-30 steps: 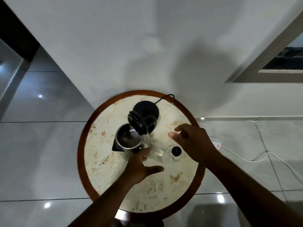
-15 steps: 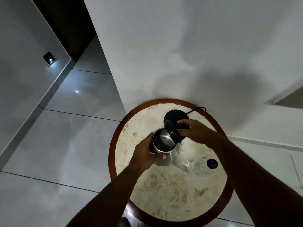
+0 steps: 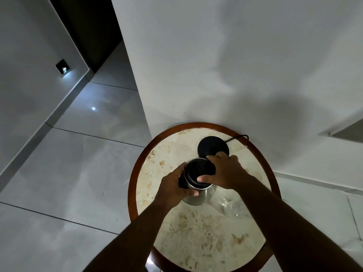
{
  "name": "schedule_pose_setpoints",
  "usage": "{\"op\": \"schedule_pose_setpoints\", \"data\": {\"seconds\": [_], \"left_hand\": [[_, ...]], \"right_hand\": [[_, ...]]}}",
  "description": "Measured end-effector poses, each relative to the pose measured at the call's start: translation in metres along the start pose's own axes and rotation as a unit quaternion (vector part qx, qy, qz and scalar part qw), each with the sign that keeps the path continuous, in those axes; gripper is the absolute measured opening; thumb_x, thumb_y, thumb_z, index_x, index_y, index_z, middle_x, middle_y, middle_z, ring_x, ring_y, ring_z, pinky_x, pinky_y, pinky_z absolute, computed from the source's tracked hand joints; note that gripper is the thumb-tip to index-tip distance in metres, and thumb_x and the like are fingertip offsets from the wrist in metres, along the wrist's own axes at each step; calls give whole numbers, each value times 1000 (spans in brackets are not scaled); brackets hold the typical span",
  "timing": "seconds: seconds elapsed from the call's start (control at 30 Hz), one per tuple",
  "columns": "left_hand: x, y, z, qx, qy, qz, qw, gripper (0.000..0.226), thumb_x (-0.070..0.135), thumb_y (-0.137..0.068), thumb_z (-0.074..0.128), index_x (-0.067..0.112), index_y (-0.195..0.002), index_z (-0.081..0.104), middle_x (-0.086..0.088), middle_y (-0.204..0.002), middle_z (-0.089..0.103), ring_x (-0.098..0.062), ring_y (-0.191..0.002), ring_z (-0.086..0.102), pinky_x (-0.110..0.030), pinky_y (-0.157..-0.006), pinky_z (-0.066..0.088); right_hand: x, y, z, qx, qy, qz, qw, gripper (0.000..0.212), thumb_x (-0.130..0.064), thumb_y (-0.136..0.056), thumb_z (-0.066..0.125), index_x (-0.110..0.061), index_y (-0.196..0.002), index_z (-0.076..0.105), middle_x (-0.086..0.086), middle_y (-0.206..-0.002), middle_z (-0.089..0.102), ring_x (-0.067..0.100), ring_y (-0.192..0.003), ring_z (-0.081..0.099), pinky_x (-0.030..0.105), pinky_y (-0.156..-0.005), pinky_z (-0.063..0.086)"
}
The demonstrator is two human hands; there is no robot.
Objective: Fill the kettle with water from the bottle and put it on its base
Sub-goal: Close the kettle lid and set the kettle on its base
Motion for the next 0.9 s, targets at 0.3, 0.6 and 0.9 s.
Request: {"op": "schedule_pose_setpoints", "data": {"seconds": [0.3,0.6,0.9], "left_hand": [[36,-6,13,8,-107,38,994,102,40,-65,86,23,-148,30,1,-148,43,-20,-138,39,-41,-110,40],[40,-10,11,-24,-150,10,988,102,35,-69,85,26,-150,24,6,-150,40,-15,-136,39,-19,-103,31],[81,-17,23,17,-233,0,972,118,60,-52,82,26,-147,21,2,-150,36,-20,-129,47,-26,-97,42]], "right_hand": [[14,-1,9,-145,-68,-29,987,111,-65,-65,72,-27,-149,10,15,-159,2,43,-141,17,52,-113,26],[13,0,-10,43,40,-52,997,37,-12,-90,54,-15,-126,44,16,-122,48,37,-95,62,40,-84,52],[33,15,-35,84,27,-59,994,36,-17,-90,53,-18,-125,43,13,-119,52,35,-92,64,38,-79,53]]}}
Point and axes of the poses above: each hand's wrist, its own y-axis away from the middle knuckle, its own z-axis out of the palm, x = y × z, the point moved 9 cm from there along -y, towards the middle knuckle
